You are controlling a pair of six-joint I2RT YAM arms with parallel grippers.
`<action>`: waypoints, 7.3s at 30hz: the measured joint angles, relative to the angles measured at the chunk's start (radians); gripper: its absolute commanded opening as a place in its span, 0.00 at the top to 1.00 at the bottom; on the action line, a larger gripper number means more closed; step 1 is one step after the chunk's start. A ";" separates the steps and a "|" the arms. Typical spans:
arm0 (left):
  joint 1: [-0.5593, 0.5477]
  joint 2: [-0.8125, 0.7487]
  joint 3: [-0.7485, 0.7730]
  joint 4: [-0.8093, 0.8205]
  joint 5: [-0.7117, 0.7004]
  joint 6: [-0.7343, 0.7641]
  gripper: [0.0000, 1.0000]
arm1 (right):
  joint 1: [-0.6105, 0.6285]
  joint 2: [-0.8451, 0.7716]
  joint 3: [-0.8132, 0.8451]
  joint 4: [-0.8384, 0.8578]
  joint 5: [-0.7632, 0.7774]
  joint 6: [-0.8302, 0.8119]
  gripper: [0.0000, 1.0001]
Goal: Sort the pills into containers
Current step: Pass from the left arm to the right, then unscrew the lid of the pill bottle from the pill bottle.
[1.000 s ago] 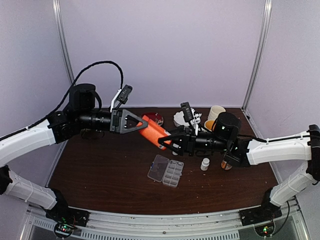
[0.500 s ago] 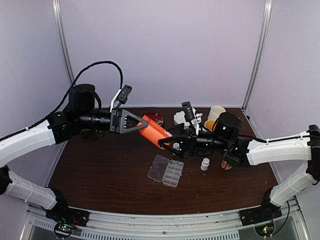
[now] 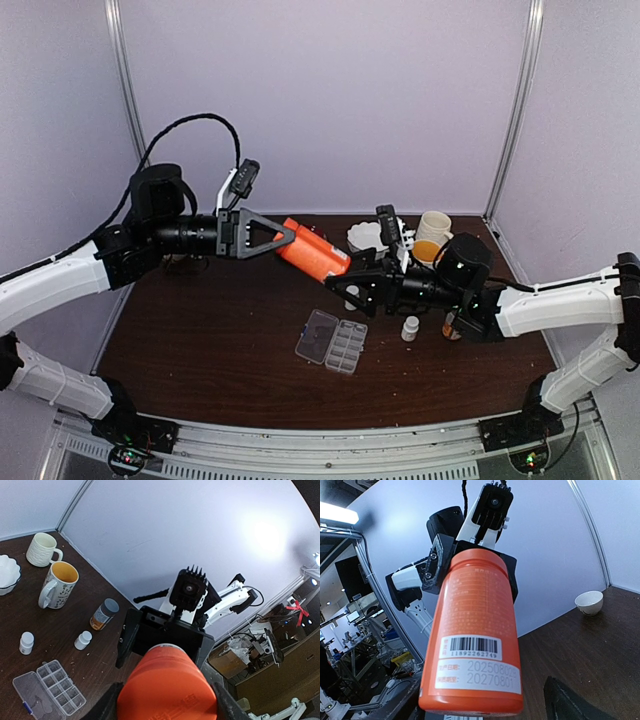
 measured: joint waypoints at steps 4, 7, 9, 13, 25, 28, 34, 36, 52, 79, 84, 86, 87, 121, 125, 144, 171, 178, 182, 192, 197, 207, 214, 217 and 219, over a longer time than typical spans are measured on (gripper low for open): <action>0.000 0.000 0.000 0.010 0.010 -0.004 0.80 | 0.000 0.000 0.000 0.026 0.000 0.018 0.14; 0.000 0.000 0.000 0.010 0.012 -0.004 0.80 | 0.000 0.000 0.000 0.036 0.000 0.020 0.23; 0.000 0.000 0.000 0.010 0.013 -0.004 0.80 | 0.000 0.000 0.000 0.036 0.001 0.023 0.35; 0.001 0.000 -0.003 0.008 0.010 -0.004 0.80 | 0.001 0.000 0.002 0.039 0.003 0.024 0.53; 0.003 0.000 0.017 -0.049 -0.021 0.026 1.00 | 0.013 -0.034 0.057 -0.171 0.032 -0.169 0.67; 0.003 0.004 0.036 -0.076 -0.051 -0.004 1.00 | 0.017 -0.056 0.076 -0.240 0.080 -0.305 0.69; -0.002 0.018 0.036 -0.109 -0.102 -0.133 1.00 | 0.029 -0.085 0.095 -0.367 0.182 -0.566 0.72; -0.002 0.019 0.036 -0.114 -0.119 -0.179 1.00 | 0.038 -0.086 0.106 -0.397 0.221 -0.635 0.74; 0.062 -0.087 0.016 -0.178 -0.254 -0.110 0.03 | 0.022 -0.094 0.101 -0.408 0.151 -0.567 0.82; -0.006 -0.196 -0.040 -0.415 -0.013 1.730 0.02 | -0.017 -0.110 0.120 -0.486 -0.165 -0.312 0.85; -0.018 -0.144 -0.037 -0.414 -0.034 1.770 0.06 | -0.017 -0.069 0.143 -0.487 -0.188 -0.294 0.85; -0.018 -0.141 -0.037 -0.410 -0.039 1.773 0.07 | -0.017 -0.058 0.147 -0.486 -0.196 -0.291 0.85; -0.018 -0.142 -0.037 -0.409 -0.042 1.773 0.07 | -0.017 -0.054 0.150 -0.486 -0.200 -0.291 0.85; -0.024 -0.123 -0.024 -0.360 -0.036 1.763 0.52 | -0.008 -0.014 0.186 -0.491 -0.226 -0.294 0.88; -0.024 -0.119 -0.016 -0.371 -0.029 1.749 0.74 | -0.008 -0.014 0.188 -0.502 -0.226 -0.307 0.85; -0.023 -0.051 0.115 -0.425 -0.045 0.942 0.99 | 0.028 -0.093 0.242 -0.652 0.018 -0.770 0.99; 0.019 -0.181 0.156 -0.413 -0.222 -0.054 0.02 | 0.174 -0.152 0.050 -0.394 0.414 -0.998 1.00; 0.019 -0.360 0.087 -0.318 -0.310 0.298 0.02 | 0.161 -0.166 0.052 -0.423 0.257 -0.832 1.00; 0.018 -0.418 0.017 -0.277 -0.152 0.679 0.02 | 0.146 -0.163 0.084 -0.511 0.145 -0.741 1.00; -0.061 -0.330 0.004 -0.440 0.015 1.509 0.02 | 0.140 -0.161 0.138 -0.589 0.016 -0.591 1.00; -0.089 -0.264 0.017 -0.506 0.014 1.672 0.02 | 0.140 -0.151 0.164 -0.602 0.000 -0.566 1.00; -0.095 -0.226 0.042 -0.515 0.014 1.749 0.15 | 0.139 -0.103 0.189 -0.601 -0.031 -0.527 1.00; -0.096 -0.217 0.042 -0.515 0.014 1.757 0.14 | 0.139 -0.095 0.190 -0.581 -0.035 -0.502 1.00; -0.095 -0.217 0.042 -0.515 0.014 1.758 0.18 | 0.139 -0.090 0.190 -0.566 -0.035 -0.494 1.00; -0.096 -0.217 0.042 -0.514 0.013 1.758 0.20 | 0.139 -0.087 0.193 -0.564 -0.036 -0.486 1.00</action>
